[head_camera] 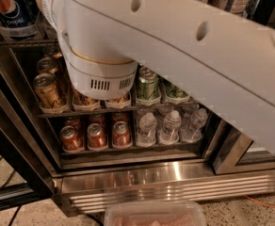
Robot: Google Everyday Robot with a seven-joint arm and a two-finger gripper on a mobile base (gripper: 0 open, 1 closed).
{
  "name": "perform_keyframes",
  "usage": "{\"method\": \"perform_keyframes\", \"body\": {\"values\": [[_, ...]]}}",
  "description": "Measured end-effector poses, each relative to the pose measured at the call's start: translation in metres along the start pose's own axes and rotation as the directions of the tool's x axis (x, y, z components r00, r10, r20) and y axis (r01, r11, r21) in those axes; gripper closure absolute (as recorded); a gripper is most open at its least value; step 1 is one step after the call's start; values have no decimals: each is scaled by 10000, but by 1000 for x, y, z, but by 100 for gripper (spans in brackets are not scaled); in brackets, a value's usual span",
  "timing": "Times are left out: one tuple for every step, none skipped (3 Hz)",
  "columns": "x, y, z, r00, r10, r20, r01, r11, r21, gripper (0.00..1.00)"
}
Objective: Pick pepsi can from top shelf of fridge
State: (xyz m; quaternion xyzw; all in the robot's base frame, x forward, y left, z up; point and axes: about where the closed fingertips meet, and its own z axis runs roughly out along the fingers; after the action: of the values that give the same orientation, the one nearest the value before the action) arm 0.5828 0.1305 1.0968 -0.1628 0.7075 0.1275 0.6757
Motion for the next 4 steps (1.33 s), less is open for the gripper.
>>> {"method": "perform_keyframes", "body": {"values": [[0, 0, 0, 10000, 0, 2, 0, 10000, -2, 100], [-12, 10, -2, 9997, -68, 227, 75, 9996, -285, 100], [-32, 20, -5, 9979, -84, 639, 122, 9982, -590, 100], [-47, 26, -9, 9951, -147, 982, 219, 9971, -735, 100]]}}
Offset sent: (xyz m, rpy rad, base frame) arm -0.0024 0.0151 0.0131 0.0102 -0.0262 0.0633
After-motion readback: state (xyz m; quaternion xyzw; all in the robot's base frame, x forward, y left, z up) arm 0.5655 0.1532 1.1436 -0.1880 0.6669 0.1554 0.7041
